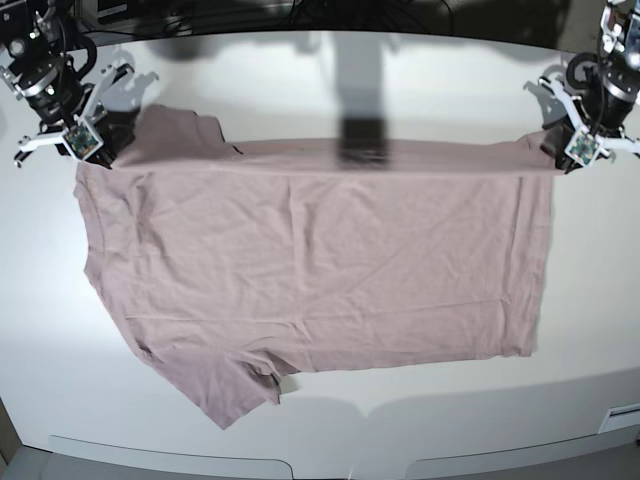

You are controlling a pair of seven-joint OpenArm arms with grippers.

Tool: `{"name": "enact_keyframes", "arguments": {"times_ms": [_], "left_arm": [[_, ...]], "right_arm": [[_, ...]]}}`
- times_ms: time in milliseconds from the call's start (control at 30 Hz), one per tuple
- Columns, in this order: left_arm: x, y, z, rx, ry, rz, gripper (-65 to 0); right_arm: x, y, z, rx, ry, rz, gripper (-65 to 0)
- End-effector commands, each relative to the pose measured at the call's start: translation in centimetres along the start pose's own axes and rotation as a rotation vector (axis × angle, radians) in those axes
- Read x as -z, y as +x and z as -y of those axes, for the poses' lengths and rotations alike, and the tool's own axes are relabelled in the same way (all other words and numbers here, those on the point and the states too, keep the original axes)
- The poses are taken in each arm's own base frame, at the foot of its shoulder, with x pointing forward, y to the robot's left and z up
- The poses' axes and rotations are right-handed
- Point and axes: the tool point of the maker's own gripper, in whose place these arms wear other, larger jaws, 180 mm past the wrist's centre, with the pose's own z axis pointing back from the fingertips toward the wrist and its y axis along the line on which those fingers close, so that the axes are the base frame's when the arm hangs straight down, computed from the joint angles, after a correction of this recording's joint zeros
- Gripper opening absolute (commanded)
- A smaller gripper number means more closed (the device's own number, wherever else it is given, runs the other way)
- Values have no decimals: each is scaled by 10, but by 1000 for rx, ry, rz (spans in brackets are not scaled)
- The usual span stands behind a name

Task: Fold the T-shirt properly
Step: 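Lift and pull the shoulder edges outward, folding the shirt lengthwise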

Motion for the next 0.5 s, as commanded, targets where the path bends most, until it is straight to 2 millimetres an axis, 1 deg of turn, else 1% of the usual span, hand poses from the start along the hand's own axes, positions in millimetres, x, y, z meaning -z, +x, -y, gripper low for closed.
{"name": "enact_keyframes", "arguments": {"times_ms": [0, 100, 233, 333, 467], "left_arm": [[3, 10, -12, 5, 33, 35, -650], [13, 12, -11, -22, 27, 43, -650], [26, 13, -9, -56, 15, 47, -650], [36, 10, -14, -76, 25, 40, -650], [48, 10, -28, -90, 53, 37, -650]], "right_arm": [[3, 8, 10, -8, -22, 31, -650], [20, 7, 13, 8, -28, 28, -650], [43, -1, 22, 34, -48, 1, -650], [59, -8, 29, 50, -54, -17, -650], [79, -8, 47, 87, -90, -21, -650]]}}
